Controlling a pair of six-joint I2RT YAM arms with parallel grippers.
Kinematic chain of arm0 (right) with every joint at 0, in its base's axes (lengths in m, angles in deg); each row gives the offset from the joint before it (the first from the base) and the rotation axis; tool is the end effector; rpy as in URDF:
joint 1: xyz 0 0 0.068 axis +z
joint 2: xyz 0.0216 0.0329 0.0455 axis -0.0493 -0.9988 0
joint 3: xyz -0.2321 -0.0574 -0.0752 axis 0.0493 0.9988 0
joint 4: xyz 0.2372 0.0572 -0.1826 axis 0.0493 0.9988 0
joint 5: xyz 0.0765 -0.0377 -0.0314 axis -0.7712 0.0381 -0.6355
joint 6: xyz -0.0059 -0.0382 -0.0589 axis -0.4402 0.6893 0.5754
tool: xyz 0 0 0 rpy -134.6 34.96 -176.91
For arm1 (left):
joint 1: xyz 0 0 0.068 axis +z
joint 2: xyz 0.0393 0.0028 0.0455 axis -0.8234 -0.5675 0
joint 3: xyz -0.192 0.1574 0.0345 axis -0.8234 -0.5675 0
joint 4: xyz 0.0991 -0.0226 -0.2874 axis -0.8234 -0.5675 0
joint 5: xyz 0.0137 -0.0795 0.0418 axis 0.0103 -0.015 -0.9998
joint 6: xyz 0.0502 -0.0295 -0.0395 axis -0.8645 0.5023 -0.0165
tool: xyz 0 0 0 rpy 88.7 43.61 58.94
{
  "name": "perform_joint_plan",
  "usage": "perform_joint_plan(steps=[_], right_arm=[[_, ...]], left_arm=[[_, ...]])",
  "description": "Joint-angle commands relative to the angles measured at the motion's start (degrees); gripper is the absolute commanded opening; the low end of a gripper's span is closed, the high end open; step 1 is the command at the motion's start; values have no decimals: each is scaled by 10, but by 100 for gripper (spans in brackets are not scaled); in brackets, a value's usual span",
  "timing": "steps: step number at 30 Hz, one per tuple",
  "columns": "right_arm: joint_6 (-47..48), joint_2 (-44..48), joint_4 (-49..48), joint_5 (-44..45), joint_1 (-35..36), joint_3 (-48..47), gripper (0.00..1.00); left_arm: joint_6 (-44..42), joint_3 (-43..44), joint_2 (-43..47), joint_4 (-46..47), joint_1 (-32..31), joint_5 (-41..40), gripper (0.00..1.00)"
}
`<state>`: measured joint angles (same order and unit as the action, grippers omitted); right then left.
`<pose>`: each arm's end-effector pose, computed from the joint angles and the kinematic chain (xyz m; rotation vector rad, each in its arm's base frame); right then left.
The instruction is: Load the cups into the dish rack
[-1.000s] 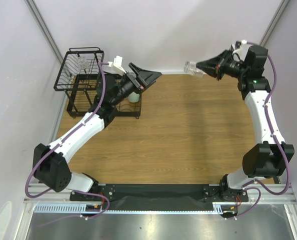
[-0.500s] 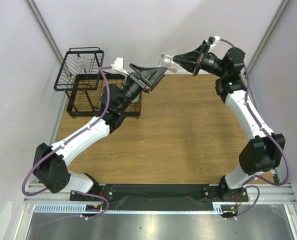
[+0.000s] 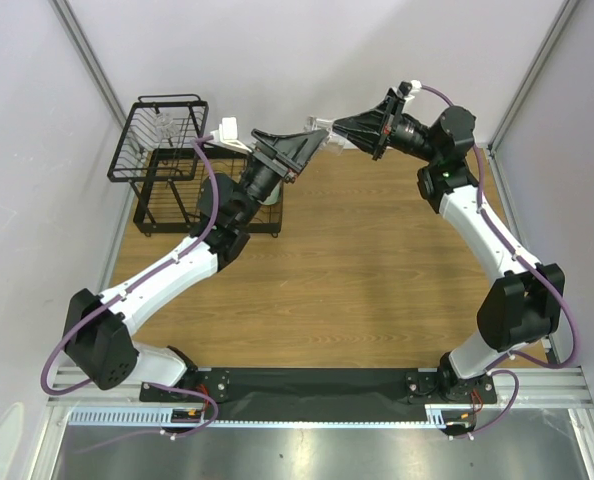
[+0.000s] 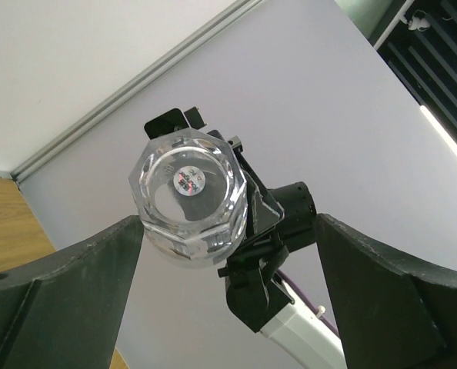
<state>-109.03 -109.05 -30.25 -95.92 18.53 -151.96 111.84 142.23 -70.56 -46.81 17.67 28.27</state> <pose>0.3906 0.1584 0.4215 0.1840 1.7645 2.1823 0.3048 -0.2397 0.3880 -0.2480 1.2495 -1.6096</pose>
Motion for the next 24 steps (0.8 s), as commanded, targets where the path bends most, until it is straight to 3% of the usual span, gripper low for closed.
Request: perform_joint_plan(steps=[1,6,12,15,16,24], right_arm=[[-21,15,-52,-11,8,9,0],[-20,19,-49,-15,9,12,0],[-32,11,-63,-17,12,14,0],[-40,9,-70,-17,16,15,0],[-42,8,-75,-17,17,15,0],[-40,8,-74,-19,21,9,0]], left_arm=[[-23,-2,15,51,-9,-20,98],[-31,-3,14,66,-10,-29,95],[-19,-11,8,92,-11,-28,77],[-22,-10,7,95,-11,-29,82],[-23,-9,7,94,-11,-28,91],[-26,0,-1,85,-11,-50,97]])
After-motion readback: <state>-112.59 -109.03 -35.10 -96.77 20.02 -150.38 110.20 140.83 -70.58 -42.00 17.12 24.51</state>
